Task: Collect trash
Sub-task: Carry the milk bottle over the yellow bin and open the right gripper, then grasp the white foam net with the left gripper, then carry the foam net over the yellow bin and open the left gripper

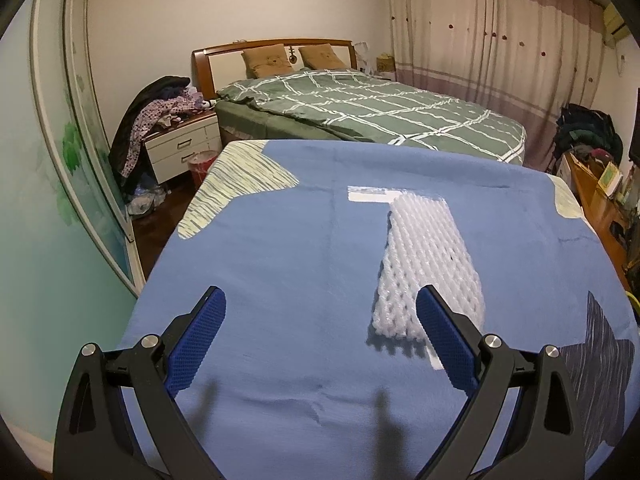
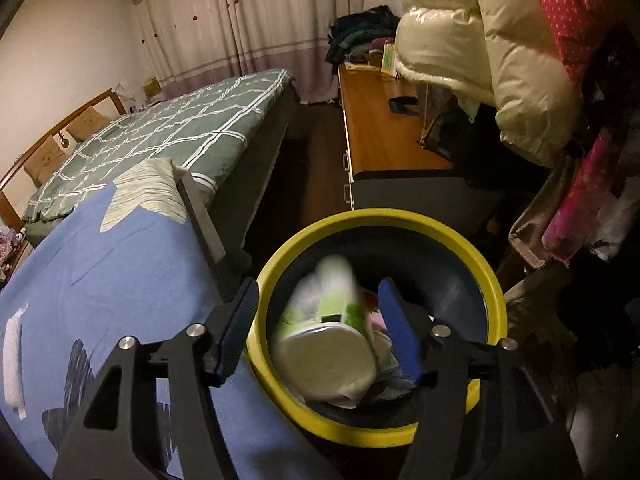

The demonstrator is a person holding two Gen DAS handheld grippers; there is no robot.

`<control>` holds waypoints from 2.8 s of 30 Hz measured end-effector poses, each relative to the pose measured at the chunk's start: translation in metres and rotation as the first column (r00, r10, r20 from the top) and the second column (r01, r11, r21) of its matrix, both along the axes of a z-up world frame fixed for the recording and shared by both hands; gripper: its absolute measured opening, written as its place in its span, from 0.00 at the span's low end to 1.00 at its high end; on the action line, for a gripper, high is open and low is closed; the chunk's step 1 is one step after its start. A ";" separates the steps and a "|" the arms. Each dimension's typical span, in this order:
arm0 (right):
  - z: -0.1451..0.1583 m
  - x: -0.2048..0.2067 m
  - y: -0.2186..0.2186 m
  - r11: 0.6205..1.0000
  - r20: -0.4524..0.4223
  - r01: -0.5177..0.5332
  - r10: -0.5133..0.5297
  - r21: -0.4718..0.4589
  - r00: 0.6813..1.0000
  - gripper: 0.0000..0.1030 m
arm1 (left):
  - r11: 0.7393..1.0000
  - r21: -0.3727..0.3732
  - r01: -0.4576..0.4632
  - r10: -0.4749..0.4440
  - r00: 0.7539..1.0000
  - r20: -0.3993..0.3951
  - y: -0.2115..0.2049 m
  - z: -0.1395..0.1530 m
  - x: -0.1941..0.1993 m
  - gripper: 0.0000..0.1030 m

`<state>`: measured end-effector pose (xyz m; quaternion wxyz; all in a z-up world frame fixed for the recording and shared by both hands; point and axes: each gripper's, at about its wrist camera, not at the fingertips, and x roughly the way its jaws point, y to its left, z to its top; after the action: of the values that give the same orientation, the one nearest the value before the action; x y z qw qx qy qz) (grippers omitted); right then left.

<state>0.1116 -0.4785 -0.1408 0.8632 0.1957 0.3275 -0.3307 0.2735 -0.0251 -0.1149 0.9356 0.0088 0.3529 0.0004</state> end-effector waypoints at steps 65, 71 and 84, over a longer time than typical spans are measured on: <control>0.035 -0.116 -0.036 0.995 0.070 -0.090 0.093 -0.044 0.993 0.58 | 0.715 -0.119 0.689 -0.695 0.685 -0.218 -0.364 0.033 -0.054 0.40; 0.036 -0.146 -0.046 0.997 0.074 -0.065 0.068 -0.041 0.995 0.58 | 0.641 -0.117 0.759 -0.752 0.590 -0.293 -0.442 0.009 -0.082 0.40; 0.037 -0.186 -0.059 0.999 0.081 -0.025 0.027 -0.023 0.996 0.59 | 0.626 -0.114 0.771 -0.740 0.541 -0.399 -0.514 -0.040 -0.089 0.78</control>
<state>-0.0743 -0.5371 -0.1038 0.8821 0.1952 0.2910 -0.3147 0.1847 -0.5394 -0.1550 0.7466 0.1949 0.5016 -0.3912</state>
